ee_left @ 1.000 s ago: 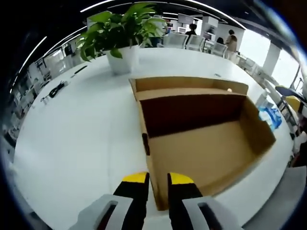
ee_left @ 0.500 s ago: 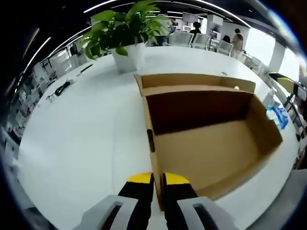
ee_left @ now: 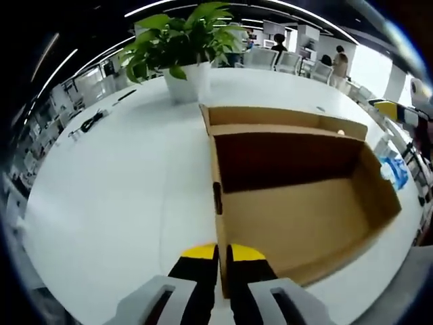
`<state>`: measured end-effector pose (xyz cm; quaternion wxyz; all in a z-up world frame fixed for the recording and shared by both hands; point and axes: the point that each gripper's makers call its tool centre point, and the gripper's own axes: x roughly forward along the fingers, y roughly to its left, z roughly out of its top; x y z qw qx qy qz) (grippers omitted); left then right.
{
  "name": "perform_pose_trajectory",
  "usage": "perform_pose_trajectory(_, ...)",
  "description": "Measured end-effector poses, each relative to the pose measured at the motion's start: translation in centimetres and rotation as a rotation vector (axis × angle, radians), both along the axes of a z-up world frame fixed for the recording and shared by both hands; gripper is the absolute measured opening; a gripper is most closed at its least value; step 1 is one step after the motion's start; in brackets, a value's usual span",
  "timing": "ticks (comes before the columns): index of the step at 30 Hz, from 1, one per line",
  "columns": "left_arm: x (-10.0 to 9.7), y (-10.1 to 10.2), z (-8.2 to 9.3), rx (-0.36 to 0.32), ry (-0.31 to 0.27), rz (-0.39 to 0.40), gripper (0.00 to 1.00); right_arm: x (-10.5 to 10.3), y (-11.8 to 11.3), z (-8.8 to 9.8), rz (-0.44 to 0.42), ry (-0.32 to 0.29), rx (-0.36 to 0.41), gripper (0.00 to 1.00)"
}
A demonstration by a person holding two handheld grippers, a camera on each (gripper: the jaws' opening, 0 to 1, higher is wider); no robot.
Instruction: Operate the shoe box by opening the lid, removing the specified soft item, and placing it in the target area until the item is outside and the box remains undamaged.
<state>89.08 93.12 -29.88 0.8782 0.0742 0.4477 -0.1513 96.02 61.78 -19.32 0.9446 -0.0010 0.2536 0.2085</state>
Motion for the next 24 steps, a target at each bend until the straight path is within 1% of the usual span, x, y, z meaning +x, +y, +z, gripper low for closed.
perform_pose_trajectory(2, 0.0, 0.0, 0.0, -0.003, -0.002, 0.002, 0.05, 0.7, -0.3, -0.5, -0.009, 0.021, -0.009, 0.29)
perform_pose_trajectory(3, 0.1, 0.0, 0.0, -0.006, -0.002, 0.008, 0.05, 1.5, -0.9, -1.0, -0.030, 0.048, -0.011, 0.28)
perform_pose_trajectory(5, 0.1, 0.1, 0.0, -0.006, -0.003, 0.008, 0.05, 2.4, -1.1, -1.5, -0.037, 0.067, -0.007, 0.27)
perform_pose_trajectory(7, -0.2, -0.1, 0.1, -0.003, -0.005, 0.007, 0.05, 2.9, -1.4, -2.1, -0.055, 0.105, -0.012, 0.27)
perform_pose_trajectory(8, -0.1, 0.0, 0.1, -0.002, -0.004, 0.007, 0.05, 3.3, -1.5, -2.4, -0.057, 0.111, -0.017, 0.27)
perform_pose_trajectory(9, 0.0, 0.0, 0.1, -0.001, -0.005, 0.007, 0.05, 3.8, -1.9, -3.0, -0.064, 0.133, -0.028, 0.27)
perform_pose_trajectory(11, -0.3, -0.2, 0.2, -0.003, -0.004, 0.009, 0.05, 4.4, -2.3, -3.4, -0.078, 0.155, -0.034, 0.27)
perform_pose_trajectory(12, -0.3, -0.2, 0.2, -0.002, -0.004, 0.009, 0.05, 4.7, -2.4, -3.5, -0.079, 0.155, -0.033, 0.27)
perform_pose_trajectory(18, -0.5, -0.3, 0.2, -0.006, -0.005, 0.024, 0.05, 5.7, -2.6, -5.6, -0.106, 0.250, -0.030, 0.26)
perform_pose_trajectory(20, -0.5, -0.3, 0.2, -0.010, -0.004, 0.030, 0.05, 5.3, -2.7, -6.0, -0.119, 0.274, -0.029, 0.25)
perform_pose_trajectory(22, -0.5, -0.3, 0.2, -0.012, -0.004, 0.035, 0.05, 5.8, -2.7, -6.7, -0.130, 0.299, -0.021, 0.23)
perform_pose_trajectory(24, -0.6, -0.4, 0.3, -0.013, -0.005, 0.041, 0.05, 6.7, -3.1, -7.7, -0.162, 0.332, 0.000, 0.20)
